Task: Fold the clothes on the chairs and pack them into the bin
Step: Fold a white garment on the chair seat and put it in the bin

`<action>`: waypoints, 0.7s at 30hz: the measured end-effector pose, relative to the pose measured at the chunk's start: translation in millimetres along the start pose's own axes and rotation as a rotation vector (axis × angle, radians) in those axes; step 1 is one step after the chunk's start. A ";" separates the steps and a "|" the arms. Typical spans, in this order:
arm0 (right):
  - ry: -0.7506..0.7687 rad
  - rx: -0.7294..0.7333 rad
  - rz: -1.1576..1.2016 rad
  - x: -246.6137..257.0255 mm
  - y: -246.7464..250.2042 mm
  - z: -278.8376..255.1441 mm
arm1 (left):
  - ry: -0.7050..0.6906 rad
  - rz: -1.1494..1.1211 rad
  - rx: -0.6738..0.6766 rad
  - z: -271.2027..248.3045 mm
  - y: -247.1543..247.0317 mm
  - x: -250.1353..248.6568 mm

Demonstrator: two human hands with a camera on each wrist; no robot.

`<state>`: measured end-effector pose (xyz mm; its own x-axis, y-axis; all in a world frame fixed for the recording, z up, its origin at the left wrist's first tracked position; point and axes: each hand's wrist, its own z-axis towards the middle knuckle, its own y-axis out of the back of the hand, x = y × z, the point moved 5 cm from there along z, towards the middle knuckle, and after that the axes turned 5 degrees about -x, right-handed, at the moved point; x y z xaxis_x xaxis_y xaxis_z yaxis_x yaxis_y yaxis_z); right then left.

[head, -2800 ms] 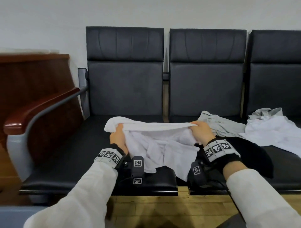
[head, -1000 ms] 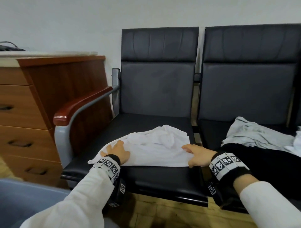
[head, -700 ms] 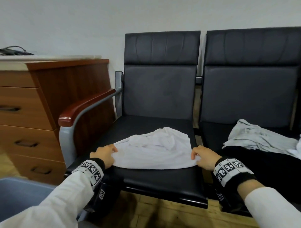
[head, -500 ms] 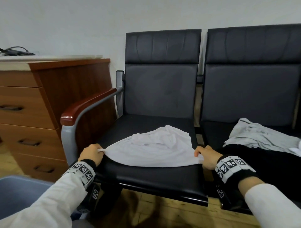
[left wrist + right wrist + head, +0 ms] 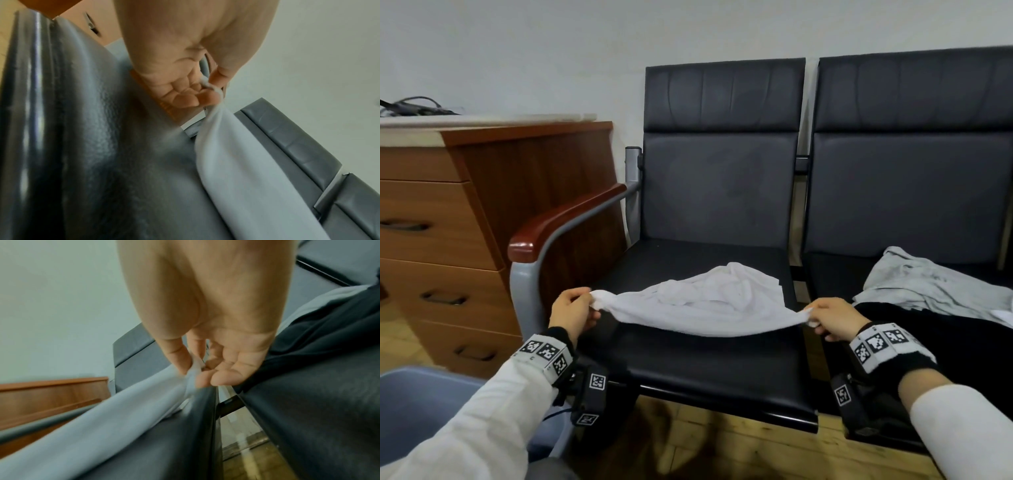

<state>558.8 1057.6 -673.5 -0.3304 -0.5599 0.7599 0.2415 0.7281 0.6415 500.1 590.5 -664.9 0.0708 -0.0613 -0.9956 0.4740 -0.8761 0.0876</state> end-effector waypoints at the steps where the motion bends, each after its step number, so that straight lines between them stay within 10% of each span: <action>1: -0.037 -0.019 0.073 -3.8 2.9 1.5 | -0.001 -0.017 -0.014 1.5 1.0 0.8; 10: -0.066 -0.114 0.469 -16.3 20.7 7.9 | -0.110 0.172 0.079 1.0 7.6 0.7; 21: 0.339 -0.355 0.029 19.2 53.8 -12.3 | -0.379 0.682 -0.011 -9.4 31.2 -40.4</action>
<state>576.7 1081.2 -623.1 -0.0177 -0.6816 0.7315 0.5620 0.5983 0.5711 520.2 570.1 -621.6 0.0464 -0.7458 -0.6645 0.4422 -0.5812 0.6831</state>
